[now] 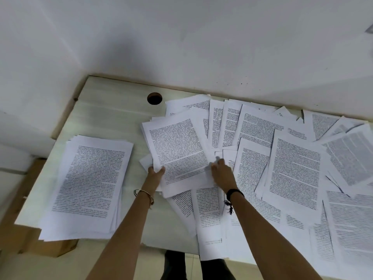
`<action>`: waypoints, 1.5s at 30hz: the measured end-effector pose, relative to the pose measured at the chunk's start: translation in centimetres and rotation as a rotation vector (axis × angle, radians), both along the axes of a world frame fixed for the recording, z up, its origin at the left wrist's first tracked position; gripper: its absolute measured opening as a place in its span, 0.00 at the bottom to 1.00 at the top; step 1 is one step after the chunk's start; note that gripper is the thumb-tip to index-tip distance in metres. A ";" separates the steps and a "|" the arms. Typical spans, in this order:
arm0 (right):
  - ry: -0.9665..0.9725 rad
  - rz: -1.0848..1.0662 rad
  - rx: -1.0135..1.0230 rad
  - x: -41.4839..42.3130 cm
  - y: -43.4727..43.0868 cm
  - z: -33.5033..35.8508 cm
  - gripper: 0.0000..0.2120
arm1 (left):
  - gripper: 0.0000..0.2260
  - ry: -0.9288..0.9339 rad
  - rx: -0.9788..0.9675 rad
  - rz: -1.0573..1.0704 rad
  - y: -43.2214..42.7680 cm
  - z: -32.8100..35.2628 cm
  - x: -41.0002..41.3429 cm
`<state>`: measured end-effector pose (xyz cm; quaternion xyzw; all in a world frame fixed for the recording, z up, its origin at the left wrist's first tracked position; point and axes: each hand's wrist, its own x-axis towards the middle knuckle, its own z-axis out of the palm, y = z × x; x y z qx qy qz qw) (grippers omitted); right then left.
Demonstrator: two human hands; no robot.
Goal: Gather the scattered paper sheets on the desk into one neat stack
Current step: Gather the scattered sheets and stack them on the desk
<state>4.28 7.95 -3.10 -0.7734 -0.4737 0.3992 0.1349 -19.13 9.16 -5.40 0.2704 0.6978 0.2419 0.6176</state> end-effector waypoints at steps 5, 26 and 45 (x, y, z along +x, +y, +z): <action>-0.295 0.249 -0.189 -0.2 0.1 1.1 0.26 | 0.26 0.095 0.049 0.031 -1.2 0.5 1.0; 0.157 0.153 -0.123 -0.2 2.0 -0.1 0.18 | 0.29 0.085 -0.048 -0.164 1.6 1.4 -2.4; 0.243 0.049 0.153 -2.5 7.3 -1.2 0.22 | 0.27 0.563 0.190 -0.148 5.5 1.9 1.3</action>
